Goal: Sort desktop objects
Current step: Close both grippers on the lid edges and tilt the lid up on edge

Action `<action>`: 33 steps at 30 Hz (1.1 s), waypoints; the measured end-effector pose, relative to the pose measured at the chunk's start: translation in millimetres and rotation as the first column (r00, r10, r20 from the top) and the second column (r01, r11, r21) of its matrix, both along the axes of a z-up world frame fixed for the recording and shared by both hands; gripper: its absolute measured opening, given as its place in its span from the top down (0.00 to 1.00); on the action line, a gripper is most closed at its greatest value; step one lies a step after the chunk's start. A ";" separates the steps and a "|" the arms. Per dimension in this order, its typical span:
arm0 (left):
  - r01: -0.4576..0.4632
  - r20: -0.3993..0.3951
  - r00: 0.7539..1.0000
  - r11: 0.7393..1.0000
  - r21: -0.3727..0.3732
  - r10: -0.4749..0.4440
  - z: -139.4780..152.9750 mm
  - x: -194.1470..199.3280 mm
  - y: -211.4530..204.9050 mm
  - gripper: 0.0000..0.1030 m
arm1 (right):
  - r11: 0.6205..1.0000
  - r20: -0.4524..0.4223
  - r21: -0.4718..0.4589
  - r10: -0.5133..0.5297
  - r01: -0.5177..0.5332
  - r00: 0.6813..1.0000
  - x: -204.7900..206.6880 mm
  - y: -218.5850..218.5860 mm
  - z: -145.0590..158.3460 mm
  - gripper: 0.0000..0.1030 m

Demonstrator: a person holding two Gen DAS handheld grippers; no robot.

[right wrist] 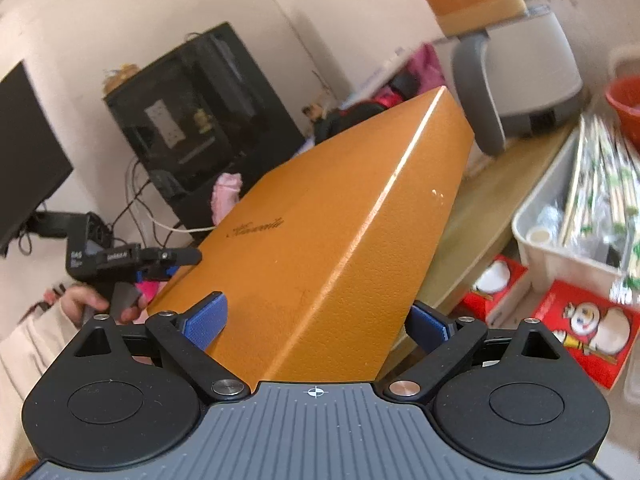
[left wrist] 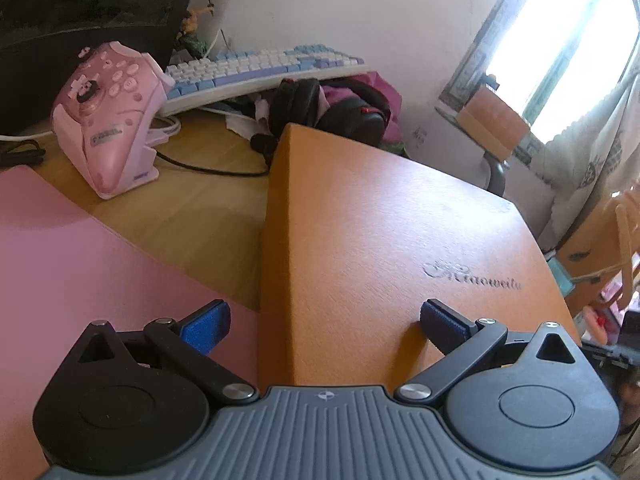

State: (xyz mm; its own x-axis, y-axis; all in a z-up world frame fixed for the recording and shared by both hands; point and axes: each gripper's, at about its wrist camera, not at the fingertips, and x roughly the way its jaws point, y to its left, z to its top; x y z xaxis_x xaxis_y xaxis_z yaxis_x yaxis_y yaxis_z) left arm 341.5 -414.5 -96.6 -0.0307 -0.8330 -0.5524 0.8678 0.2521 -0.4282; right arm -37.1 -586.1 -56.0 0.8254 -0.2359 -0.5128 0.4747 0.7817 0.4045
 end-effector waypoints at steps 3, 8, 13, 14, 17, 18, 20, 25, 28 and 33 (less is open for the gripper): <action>0.003 -0.029 1.000 1.000 -0.021 -0.004 0.4 4.5 1.0 0.00 | 0.998 0.015 -0.050 0.030 -0.029 0.999 -1.4 2.3 0.5 0.07; 0.041 -0.124 0.991 0.997 -0.060 -0.048 -6.2 13.6 0.9 0.00 | 0.997 0.019 -0.067 0.045 -0.043 0.999 -0.6 -0.2 5.0 0.08; 0.046 -0.157 0.986 0.997 -0.068 -0.056 -11.1 14.5 -2.7 0.00 | 0.996 0.017 -0.067 0.052 -0.051 0.999 1.0 -4.1 10.3 0.08; 0.051 -0.149 0.987 0.996 -0.068 -0.060 -10.2 12.6 -3.6 0.00 | 0.996 0.016 -0.068 0.053 -0.052 0.998 1.3 -4.8 11.4 0.08; 0.065 -0.125 0.990 0.996 -0.056 -0.072 -5.9 6.4 -6.1 0.00 | 0.996 0.015 -0.068 0.058 -0.057 0.998 2.2 -7.2 14.6 0.08; 0.066 -0.120 0.990 0.996 -0.056 -0.072 -5.1 6.1 -5.5 0.02 | 0.996 0.014 -0.068 0.059 -0.058 0.998 2.5 -8.0 15.6 0.08; 0.064 -0.114 0.991 0.996 -0.060 -0.071 -3.8 5.5 -3.4 0.02 | 0.996 0.014 -0.069 0.062 -0.061 0.998 3.2 -9.5 17.8 0.09; 0.059 -0.095 0.993 0.996 -0.072 -0.066 4.4 0.2 1.7 0.03 | 0.995 0.012 -0.070 0.069 -0.068 0.998 4.8 -13.4 23.1 0.14; 0.050 -0.088 0.994 0.996 -0.076 -0.057 9.4 -2.1 7.0 0.03 | 0.995 0.010 -0.070 0.073 -0.073 0.997 5.7 -15.8 26.3 0.17; 0.037 -0.072 0.996 0.995 -0.097 -0.044 12.9 -8.3 19.7 0.02 | 0.997 0.032 0.000 0.071 -0.072 0.997 -12.1 -11.8 16.3 0.21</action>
